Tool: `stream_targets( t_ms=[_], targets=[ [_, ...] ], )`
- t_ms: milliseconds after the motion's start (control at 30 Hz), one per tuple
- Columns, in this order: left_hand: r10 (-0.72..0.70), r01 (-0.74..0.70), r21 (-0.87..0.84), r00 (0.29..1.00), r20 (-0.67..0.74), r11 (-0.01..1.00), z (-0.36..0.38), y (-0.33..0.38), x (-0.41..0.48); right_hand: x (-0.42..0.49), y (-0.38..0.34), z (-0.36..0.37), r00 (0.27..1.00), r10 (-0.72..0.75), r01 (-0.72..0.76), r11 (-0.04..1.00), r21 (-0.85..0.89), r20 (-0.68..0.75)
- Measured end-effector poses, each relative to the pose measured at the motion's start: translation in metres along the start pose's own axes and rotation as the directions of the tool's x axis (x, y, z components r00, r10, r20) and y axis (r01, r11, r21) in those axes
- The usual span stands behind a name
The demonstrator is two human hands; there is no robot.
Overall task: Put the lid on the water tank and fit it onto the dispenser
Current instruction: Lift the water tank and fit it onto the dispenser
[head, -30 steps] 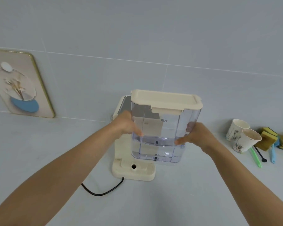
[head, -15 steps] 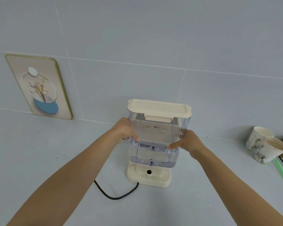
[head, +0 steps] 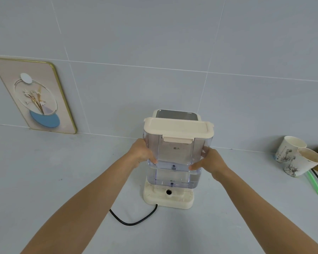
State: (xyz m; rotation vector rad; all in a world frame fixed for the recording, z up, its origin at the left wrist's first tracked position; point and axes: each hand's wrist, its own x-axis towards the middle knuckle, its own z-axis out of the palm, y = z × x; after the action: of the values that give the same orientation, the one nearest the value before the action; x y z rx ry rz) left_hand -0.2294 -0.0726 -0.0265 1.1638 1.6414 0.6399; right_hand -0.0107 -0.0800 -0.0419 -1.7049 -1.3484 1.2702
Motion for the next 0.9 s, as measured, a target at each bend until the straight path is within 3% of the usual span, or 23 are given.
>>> stream_targets(
  t_ms=[900],
  targets=[
    [0.123, -0.123, 0.031, 0.992, 0.020, 0.992, 0.009, -0.027, 0.010, 0.018, 0.036, 0.017, 0.999, -0.026, 0.026, 1.000, -0.004, -0.018]
  ],
)
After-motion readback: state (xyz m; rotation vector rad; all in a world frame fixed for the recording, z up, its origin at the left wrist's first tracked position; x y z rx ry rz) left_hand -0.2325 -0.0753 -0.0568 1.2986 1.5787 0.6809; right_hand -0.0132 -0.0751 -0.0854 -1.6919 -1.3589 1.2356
